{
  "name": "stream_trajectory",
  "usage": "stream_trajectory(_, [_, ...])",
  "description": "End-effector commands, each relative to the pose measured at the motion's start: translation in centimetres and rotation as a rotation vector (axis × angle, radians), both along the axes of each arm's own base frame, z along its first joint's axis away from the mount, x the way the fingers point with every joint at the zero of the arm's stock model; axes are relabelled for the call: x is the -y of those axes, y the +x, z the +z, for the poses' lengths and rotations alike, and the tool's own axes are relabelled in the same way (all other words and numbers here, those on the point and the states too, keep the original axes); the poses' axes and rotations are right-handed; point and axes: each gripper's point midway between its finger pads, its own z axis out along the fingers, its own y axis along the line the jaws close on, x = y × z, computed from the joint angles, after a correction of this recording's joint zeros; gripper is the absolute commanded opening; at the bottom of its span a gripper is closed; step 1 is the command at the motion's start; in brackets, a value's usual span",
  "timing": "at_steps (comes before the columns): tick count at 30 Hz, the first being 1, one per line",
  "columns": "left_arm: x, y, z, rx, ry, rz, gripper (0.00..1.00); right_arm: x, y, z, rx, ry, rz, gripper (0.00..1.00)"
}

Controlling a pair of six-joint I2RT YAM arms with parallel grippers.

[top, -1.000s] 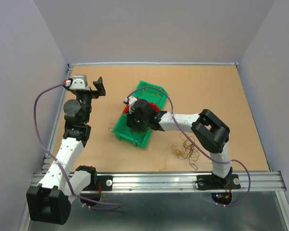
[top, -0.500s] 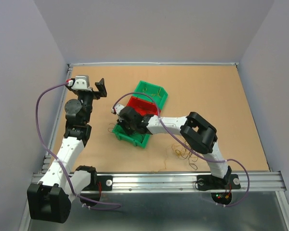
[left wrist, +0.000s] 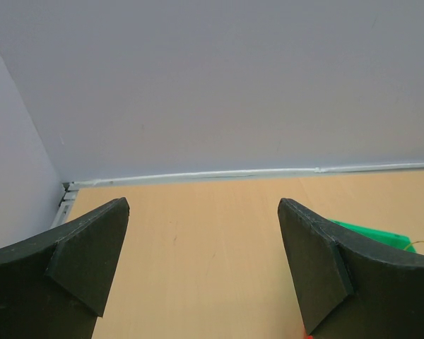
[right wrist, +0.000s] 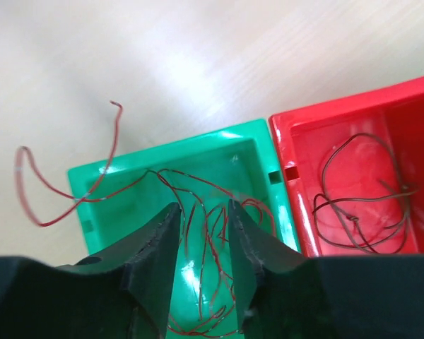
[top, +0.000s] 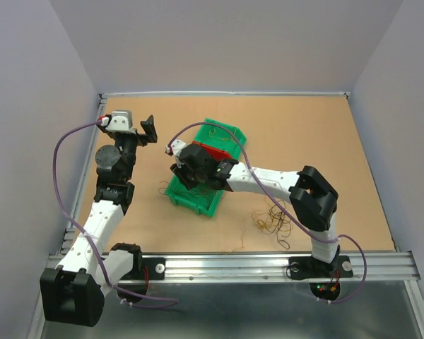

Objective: Untangle the cables

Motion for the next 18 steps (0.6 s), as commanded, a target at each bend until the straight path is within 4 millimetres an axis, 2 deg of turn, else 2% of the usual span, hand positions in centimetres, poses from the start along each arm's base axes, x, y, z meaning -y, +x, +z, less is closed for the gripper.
stream_trajectory(1, [-0.1,-0.6,2.2,0.079,0.004,0.0,0.99,-0.9,1.0,6.4,0.09,0.108,-0.01,0.41])
stream_trajectory(3, [-0.1,-0.6,2.2,0.081,0.005,0.001,0.99,-0.8,1.0,6.7,0.097,0.11,-0.01,0.54])
stream_trajectory(7, [-0.2,-0.7,2.4,0.084,0.005,0.001,0.99,-0.8,0.2,7.7,0.098,0.137,0.035,0.7])
stream_trajectory(12, [-0.2,-0.5,2.4,0.067,-0.006,0.007,0.99,-2.0,-3.0,8.8,0.11,0.169,0.258,0.77])
stream_trajectory(15, [-0.4,-0.2,2.4,0.056,-0.012,0.014,0.99,-2.7,-4.0,9.3,0.173,0.157,0.347,0.8])
stream_trajectory(17, [-0.4,-0.2,2.3,0.051,-0.013,0.017,0.99,-3.4,-5.1,9.4,0.195,0.151,0.398,0.82])
stream_trajectory(18, [-0.4,-0.2,2.3,0.051,-0.015,0.016,0.99,-3.8,-5.6,8.8,0.197,0.137,0.42,0.83])
